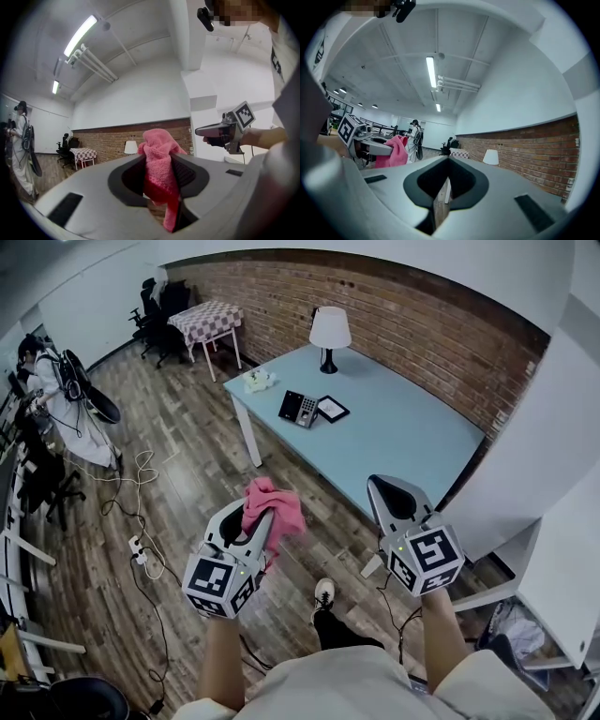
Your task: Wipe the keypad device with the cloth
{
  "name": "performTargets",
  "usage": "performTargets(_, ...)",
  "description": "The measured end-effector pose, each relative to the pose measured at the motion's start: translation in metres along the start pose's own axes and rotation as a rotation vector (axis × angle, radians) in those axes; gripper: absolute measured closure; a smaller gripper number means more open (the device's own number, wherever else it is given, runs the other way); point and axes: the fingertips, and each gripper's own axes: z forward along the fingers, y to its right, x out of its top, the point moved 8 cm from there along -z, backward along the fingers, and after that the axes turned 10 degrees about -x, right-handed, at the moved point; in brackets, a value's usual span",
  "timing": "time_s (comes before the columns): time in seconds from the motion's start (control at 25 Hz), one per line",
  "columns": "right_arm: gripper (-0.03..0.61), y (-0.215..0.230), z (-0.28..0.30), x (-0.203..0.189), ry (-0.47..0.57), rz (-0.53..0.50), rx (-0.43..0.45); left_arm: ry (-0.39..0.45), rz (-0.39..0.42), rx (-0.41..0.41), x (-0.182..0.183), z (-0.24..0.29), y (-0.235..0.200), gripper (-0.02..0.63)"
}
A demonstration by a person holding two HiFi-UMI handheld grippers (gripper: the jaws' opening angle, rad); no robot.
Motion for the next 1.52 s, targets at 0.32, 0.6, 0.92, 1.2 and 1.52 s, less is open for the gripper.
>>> performTargets(0.32,0.558,0.03,0.108,-0.006,-0.013,-0.012,0.049,-0.02,0.004,0.032,-0.003,0.071,-0.082,0.456)
performTargets(0.6,0.56,0.067,0.189,-0.01,-0.04,-0.023,0.028,-0.016,0.009,0.032,-0.002,0.134,-0.137,0.456)
performTargets(0.92,0.56,0.085,0.243,-0.02,-0.056,-0.061,0.016,-0.014,0.015,0.048,0.0,0.17,-0.175,0.456)
performTargets(1.2,0.558,0.101,0.271,-0.033,-0.093,-0.064,-0.01,-0.038,0.001,0.056,-0.012,0.192,-0.198,0.456)
performTargets(1.52,0.558,0.11,0.298,-0.04,-0.127,-0.026,0.006,-0.05,-0.007,0.07,-0.013,0.209,-0.215,0.456)
